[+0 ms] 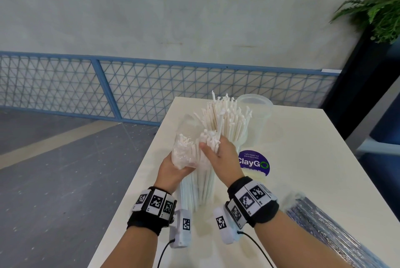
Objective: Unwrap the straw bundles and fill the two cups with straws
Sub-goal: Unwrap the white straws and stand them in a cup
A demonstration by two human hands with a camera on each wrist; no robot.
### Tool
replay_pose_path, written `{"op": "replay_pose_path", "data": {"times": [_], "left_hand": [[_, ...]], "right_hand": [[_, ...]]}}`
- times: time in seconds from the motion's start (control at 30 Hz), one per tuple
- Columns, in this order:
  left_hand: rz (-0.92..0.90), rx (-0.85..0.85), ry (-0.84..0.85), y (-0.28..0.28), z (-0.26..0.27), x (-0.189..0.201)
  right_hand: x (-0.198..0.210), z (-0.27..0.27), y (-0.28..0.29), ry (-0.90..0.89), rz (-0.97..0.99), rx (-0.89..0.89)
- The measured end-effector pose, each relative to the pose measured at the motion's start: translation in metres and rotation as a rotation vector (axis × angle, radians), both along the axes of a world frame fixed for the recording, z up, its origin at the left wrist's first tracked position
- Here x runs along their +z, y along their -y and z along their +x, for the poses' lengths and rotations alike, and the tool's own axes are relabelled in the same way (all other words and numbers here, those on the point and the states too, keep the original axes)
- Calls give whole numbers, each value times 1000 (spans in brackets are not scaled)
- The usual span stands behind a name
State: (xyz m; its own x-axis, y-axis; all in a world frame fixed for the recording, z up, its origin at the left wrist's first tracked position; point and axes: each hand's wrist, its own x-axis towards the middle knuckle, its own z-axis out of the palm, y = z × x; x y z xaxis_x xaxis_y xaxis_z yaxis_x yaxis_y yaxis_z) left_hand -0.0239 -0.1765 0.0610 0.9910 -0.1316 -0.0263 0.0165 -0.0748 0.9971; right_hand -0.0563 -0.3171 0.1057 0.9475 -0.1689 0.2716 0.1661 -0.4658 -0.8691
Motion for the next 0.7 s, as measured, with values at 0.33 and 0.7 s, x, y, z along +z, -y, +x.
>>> {"op": "replay_pose_path", "data": {"times": [0.33,0.7], "left_hand": [[44,61,-34,5,4,0],[98,67,-38,7,6,3]], "right_hand": [[44,4,11,162,351,-17],[44,-1,38,-47,451,246]]}}
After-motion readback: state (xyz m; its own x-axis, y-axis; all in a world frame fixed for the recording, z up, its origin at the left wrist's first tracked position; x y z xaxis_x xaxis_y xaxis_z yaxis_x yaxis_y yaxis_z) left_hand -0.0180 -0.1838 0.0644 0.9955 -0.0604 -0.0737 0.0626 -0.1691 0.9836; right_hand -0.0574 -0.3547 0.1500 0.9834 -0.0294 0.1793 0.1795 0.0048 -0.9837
